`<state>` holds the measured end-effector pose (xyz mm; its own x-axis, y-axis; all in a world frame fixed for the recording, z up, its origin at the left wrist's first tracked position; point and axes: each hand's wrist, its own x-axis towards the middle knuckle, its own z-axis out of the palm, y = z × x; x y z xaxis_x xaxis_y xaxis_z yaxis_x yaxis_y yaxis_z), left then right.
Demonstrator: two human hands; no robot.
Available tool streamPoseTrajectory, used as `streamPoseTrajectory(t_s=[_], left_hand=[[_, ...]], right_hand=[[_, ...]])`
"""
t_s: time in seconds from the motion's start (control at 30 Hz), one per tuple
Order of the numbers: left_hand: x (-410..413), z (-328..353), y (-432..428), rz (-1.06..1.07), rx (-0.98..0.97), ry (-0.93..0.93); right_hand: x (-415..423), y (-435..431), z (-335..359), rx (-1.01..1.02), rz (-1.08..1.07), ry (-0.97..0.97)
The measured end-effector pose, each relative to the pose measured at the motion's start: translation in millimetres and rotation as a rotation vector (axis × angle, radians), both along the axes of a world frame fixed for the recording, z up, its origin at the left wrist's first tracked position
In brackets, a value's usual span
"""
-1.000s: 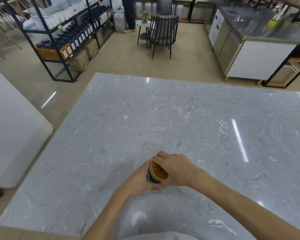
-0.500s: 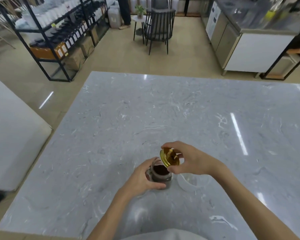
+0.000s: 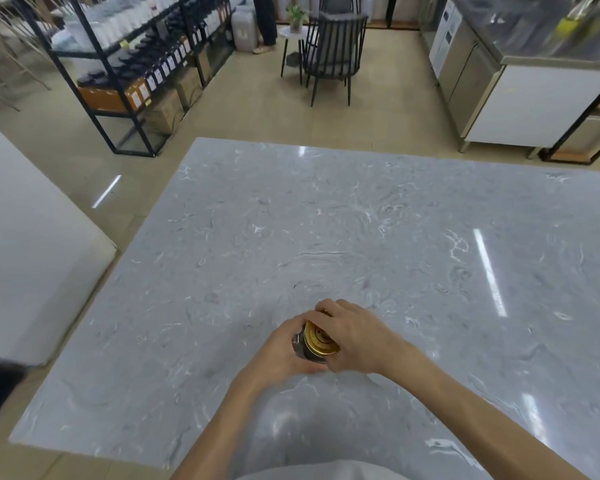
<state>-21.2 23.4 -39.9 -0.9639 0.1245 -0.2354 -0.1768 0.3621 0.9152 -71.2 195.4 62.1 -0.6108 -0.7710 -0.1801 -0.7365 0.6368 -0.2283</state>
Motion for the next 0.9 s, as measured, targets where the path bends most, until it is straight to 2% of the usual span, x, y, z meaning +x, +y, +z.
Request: streamPoseTrajectory(t_s=[0.2, 0.4, 0.57, 0.7, 0.9], left_hand=[[1, -4, -1, -0.035, 0.026, -0.06], [-2, 9, -4, -0.139, -0.01, -0.02], [1, 14, -3, -0.157, 0.034, 0.02], [4, 15, -2, -0.172, 0.031, 0.049], [8, 8, -3, -0.149, -0.031, 0.061]], right_hand=[[-2, 2, -5, -0.022, 0.043, -0.055], [2, 7, -5, -0.09, -0.047, -0.077], [9, 1, -5, -0.006, -0.159, 0.053], [13, 0, -2, 0.098, -0.134, 0.183], [11, 9, 2, -0.058, -0.02, -0.045]])
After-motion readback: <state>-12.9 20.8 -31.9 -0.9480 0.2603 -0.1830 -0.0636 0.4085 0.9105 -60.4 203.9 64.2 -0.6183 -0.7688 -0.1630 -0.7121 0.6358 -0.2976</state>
